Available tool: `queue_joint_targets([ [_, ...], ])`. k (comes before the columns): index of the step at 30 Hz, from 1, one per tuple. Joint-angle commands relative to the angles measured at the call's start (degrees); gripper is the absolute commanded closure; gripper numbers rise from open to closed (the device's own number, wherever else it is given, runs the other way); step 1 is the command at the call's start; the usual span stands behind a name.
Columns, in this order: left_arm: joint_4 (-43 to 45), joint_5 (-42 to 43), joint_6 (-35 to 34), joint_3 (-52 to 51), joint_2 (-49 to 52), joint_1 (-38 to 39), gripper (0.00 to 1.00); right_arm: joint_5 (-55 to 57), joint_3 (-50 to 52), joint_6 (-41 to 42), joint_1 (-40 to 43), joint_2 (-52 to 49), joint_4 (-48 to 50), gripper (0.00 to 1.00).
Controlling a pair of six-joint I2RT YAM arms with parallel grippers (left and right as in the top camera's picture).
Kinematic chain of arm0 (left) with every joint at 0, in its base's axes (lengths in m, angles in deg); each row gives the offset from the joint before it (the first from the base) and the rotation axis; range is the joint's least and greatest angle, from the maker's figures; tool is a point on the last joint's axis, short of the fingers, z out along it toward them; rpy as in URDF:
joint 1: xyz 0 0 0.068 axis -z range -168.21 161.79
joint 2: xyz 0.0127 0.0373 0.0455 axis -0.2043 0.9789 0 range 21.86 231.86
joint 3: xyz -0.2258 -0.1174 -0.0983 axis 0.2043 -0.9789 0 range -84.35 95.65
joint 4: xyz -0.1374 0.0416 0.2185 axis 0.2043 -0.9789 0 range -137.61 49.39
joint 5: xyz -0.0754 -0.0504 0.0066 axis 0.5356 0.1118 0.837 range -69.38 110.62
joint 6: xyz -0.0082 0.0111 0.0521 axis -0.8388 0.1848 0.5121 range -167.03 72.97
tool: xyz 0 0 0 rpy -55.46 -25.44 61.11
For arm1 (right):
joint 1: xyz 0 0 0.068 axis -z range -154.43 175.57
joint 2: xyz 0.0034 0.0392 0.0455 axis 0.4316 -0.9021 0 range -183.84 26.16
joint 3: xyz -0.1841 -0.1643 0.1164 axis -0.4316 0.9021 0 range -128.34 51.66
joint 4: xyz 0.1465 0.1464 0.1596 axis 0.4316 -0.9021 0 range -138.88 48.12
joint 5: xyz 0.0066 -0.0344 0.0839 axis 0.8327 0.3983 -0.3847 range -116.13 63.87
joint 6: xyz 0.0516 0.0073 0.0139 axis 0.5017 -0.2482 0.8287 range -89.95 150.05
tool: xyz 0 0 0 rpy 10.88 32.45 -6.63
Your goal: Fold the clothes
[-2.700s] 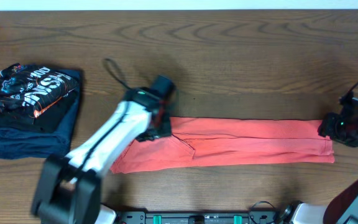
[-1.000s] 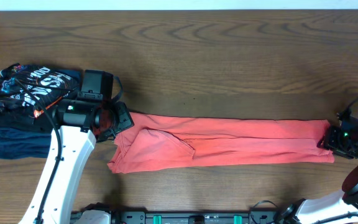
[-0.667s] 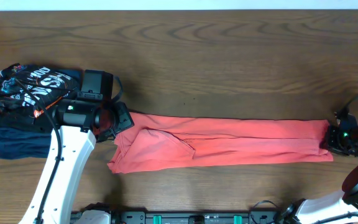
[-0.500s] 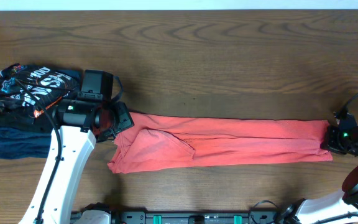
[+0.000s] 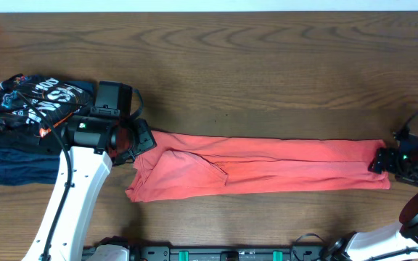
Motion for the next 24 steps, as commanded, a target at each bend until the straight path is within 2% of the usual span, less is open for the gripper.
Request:
queue_joint_targets([
  [1,-0.68,-0.09,0.37,0.26,-0.2,-0.26,0.43,-2.16,-0.9,-1.14,-0.17,-0.66,0.81,0.2],
  [10,-0.76,-0.09,0.35,0.26,-0.2,-0.26,0.43,-5.42,0.15,-2.47,-0.2,-3.43,1.38,0.23],
  [17,-0.9,-0.11,0.37,0.26,-0.2,-0.26,0.43,-5.18,0.13,-2.49,-1.77,-6.1,0.83,0.28],
  [19,-0.87,-0.11,0.37,0.26,-0.2,-0.26,0.43,-4.76,0.07,-2.51,-2.14,-6.1,0.24,0.33],
  [22,-0.9,-0.11,0.37,0.26,-0.2,-0.26,0.43,-4.79,-0.04,-2.49,-2.23,-6.05,-0.02,0.45],
  [24,-0.92,-0.11,0.39,0.26,-0.2,-0.26,0.43,-4.79,-0.11,-2.49,-2.27,-5.95,-0.22,0.48],
])
